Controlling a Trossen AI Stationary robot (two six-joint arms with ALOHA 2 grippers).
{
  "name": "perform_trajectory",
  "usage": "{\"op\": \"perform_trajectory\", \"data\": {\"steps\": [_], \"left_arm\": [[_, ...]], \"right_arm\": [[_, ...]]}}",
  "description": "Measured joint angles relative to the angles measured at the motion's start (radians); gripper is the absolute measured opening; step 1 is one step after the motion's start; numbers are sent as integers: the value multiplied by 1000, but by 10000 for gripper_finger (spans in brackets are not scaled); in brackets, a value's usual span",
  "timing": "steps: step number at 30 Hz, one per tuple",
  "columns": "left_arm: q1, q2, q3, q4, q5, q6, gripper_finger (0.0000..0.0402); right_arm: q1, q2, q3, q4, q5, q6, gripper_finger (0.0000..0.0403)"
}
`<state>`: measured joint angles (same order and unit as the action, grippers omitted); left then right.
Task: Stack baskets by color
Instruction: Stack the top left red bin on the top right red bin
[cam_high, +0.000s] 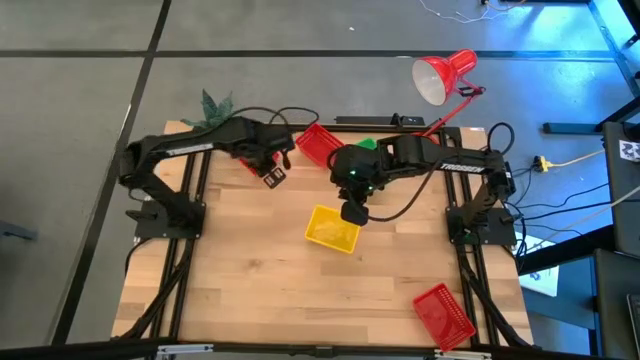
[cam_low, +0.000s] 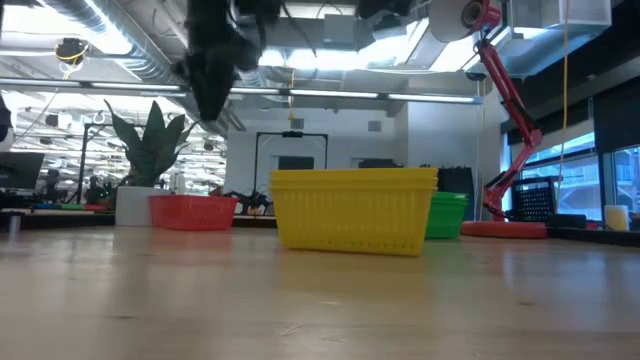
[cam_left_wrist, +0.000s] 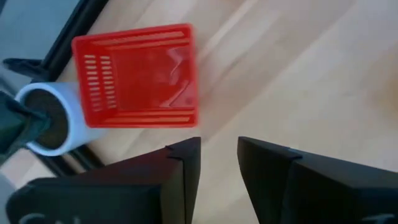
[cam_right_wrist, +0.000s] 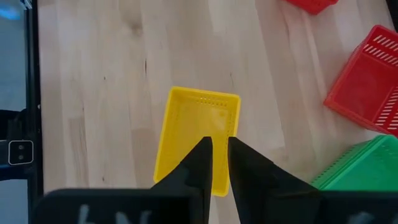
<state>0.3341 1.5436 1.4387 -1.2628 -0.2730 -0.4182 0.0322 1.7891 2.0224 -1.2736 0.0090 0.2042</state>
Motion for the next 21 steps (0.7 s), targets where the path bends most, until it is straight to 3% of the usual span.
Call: {"op": "perform_trajectory", "data": {"steps": [10, 21], "left_arm": [[119, 201, -2, 84, -2, 146, 98], [197, 261, -28, 181, 15, 238, 98]], "right_arm": [[0, -55, 0, 7, -1, 5, 50], [0, -113, 0, 7, -2, 30, 50]]}}
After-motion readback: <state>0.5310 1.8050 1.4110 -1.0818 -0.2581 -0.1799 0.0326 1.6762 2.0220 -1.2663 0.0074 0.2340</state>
